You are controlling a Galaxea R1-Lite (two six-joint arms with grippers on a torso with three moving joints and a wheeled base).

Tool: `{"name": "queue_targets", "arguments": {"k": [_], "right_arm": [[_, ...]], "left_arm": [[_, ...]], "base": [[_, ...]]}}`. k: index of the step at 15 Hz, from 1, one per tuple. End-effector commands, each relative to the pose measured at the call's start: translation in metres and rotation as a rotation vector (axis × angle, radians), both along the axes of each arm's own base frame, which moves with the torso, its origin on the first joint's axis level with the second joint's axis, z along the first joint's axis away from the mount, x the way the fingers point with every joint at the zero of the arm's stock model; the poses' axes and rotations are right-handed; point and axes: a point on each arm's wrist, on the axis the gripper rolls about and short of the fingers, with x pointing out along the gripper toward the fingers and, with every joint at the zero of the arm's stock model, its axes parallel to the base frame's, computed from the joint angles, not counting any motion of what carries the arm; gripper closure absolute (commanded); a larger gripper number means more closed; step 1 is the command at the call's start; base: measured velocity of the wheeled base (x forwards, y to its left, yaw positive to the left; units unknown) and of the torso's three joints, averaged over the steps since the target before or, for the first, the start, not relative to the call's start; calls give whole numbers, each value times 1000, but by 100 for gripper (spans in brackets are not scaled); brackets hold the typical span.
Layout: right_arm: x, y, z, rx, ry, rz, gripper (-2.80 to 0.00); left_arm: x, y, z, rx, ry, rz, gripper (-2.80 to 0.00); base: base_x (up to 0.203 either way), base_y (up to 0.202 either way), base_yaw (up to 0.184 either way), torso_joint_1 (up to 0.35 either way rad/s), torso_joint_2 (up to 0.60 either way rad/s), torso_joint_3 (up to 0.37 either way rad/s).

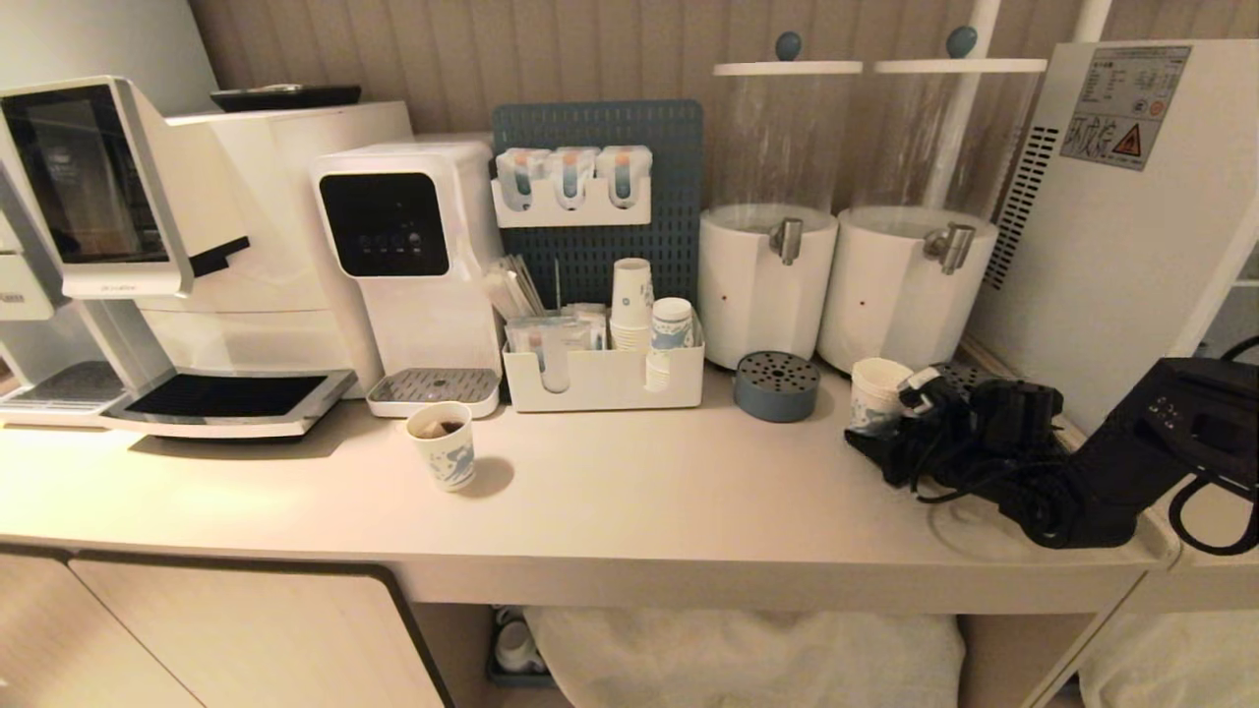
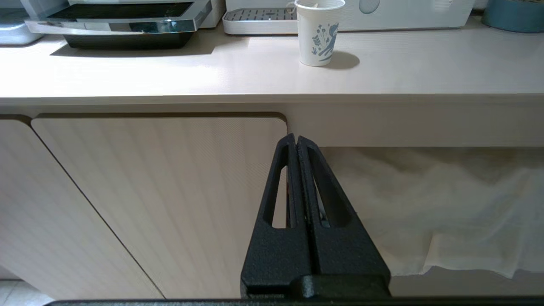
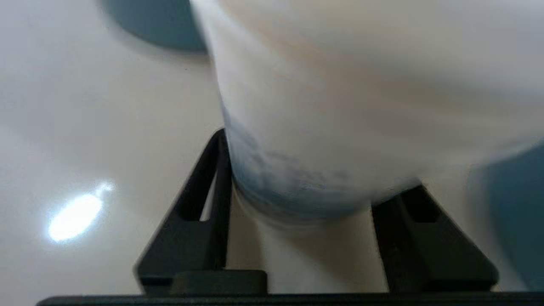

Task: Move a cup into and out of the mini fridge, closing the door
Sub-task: Place the paper cup on the table

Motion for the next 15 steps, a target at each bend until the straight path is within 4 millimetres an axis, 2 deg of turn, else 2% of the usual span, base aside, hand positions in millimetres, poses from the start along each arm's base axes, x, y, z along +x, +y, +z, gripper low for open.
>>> {"name": "queue_targets", "arguments": {"k": [1,10,12,15], "right_arm": [[1,-1,0,1,-9,-2,-280],[-18,-1,21,13,20,11,-280],[-32,-1,41,19,19,21,-280],[-53,-3,54,22,33,16,-280]], "left_arm": [[0,0,0,2,-2,0,0],[0,0,0,-1,-2,0,0],[0,0,0,-1,-2,0,0],[0,0,0,-3,-2,0,0]], "base": [[0,0,0,0,0,0],[0,0,0,0,0,0],[0,0,0,0,0,0],[0,0,0,0,0,0]]}}
